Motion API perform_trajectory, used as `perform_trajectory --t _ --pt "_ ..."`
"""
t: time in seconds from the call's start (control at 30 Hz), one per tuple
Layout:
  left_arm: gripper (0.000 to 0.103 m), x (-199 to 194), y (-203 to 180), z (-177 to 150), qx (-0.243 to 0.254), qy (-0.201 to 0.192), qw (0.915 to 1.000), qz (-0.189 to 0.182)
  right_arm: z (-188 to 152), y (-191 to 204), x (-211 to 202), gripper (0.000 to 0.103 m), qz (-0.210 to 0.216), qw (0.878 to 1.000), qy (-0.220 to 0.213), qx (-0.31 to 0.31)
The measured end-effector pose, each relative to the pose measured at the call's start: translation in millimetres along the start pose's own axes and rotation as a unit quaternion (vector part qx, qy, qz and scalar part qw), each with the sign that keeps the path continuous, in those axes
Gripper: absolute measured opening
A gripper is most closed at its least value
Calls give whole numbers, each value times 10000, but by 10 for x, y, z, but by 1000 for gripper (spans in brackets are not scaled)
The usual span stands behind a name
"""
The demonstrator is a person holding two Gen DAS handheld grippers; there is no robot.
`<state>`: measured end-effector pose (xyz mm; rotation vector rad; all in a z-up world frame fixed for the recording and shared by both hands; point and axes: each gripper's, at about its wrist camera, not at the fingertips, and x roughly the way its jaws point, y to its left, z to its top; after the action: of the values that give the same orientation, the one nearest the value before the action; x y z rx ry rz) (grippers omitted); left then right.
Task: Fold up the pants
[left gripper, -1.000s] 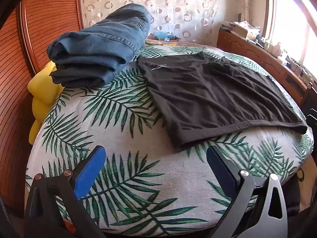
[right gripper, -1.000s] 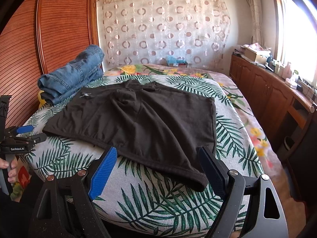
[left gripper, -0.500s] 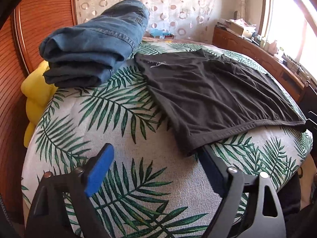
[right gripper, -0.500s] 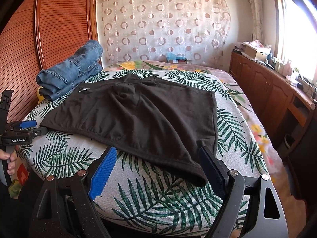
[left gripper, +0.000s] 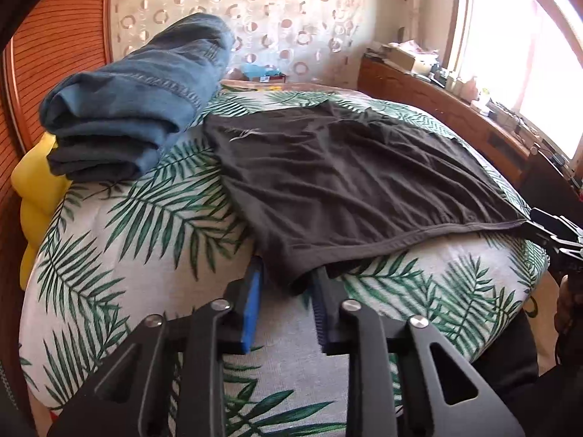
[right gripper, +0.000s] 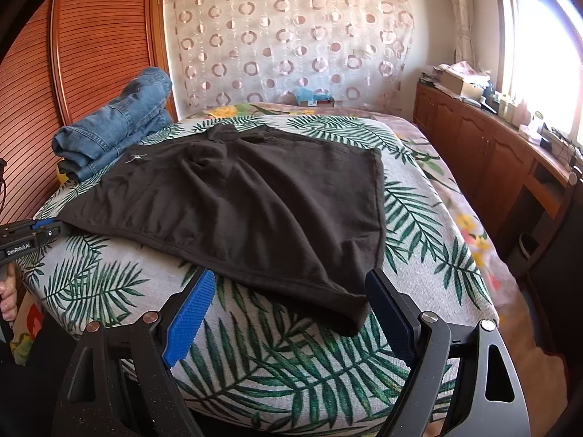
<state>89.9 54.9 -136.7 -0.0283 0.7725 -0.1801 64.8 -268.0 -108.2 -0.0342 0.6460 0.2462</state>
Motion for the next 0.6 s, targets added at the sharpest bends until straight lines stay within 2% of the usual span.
perform_trajectory --t 0.27,0.53,0.6 --pt "14 -33 -305 344 338 -295 9985 -327 -24 -45 25 86 -10 10000 42 66" --pt "12 22 -698 617 715 -314 9941 -750 -37 -146 -12 86 -28 9998 22 189" --pt "12 62 -854 683 946 -281 9916 -839 -51 -186 -21 86 -60 9997 8 245"
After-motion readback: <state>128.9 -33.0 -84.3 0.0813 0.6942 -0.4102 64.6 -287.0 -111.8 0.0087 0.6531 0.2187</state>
